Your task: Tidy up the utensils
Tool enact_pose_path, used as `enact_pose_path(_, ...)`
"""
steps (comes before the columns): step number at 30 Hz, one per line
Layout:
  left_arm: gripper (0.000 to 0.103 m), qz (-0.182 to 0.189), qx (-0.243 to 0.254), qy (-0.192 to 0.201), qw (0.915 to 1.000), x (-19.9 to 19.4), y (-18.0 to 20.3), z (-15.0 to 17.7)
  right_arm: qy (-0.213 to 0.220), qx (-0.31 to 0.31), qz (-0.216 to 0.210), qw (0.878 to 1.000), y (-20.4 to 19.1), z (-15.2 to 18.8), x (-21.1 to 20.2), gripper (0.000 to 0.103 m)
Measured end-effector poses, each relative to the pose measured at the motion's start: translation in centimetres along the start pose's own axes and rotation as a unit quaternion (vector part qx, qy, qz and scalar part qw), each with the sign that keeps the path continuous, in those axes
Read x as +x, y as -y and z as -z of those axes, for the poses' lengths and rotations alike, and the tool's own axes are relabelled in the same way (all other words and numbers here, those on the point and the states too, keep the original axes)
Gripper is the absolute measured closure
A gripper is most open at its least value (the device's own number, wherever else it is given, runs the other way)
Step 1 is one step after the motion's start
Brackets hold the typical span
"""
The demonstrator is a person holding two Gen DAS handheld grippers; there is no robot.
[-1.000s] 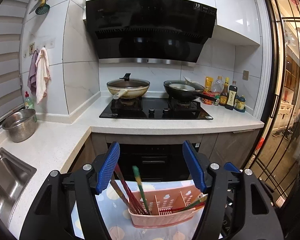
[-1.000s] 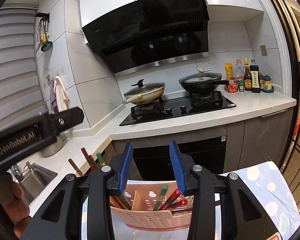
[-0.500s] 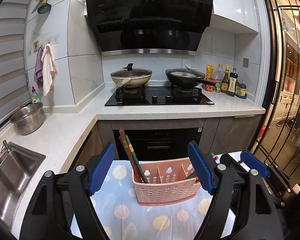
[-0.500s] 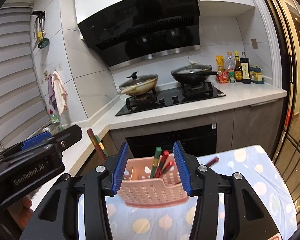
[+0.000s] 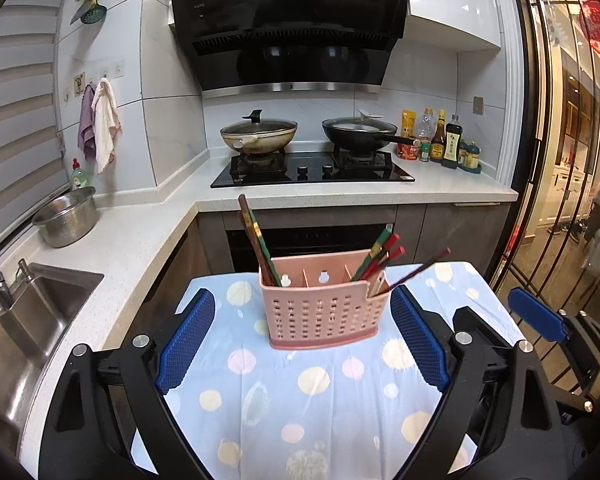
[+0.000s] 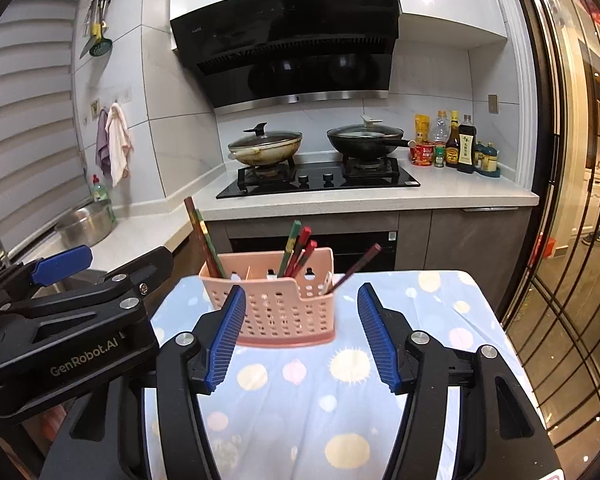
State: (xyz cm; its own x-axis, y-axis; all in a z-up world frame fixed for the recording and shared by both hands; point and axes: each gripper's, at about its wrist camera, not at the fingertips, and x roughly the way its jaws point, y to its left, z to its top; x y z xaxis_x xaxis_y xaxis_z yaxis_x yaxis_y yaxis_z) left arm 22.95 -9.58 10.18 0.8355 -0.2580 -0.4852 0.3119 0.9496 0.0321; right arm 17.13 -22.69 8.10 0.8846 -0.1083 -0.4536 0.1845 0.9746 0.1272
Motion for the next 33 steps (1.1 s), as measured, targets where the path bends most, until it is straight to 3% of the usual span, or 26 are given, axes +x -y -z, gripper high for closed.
enact_pose_path(9, 0.011, -0.005, -0.003, -0.014, 0.9999, -3.4, 0.1, 3.2, -0.024, 0.021, 0.002, 0.999, 1.8, 3.5, -4.0, 0.04)
enact_pose_path(15, 0.007, -0.011, -0.011, -0.028, 0.9995, -4.7, 0.1, 5.8, -0.031, -0.006, 0.02, 0.999, 1.6, 5.5, -6.0, 0.035)
enact_pose_path(33, 0.007, -0.034, -0.005, -0.086, 0.9957, -5.3, -0.1, 11.7, -0.074, -0.001, 0.029, 0.997, 2.5, 10.2, -7.5, 0.032)
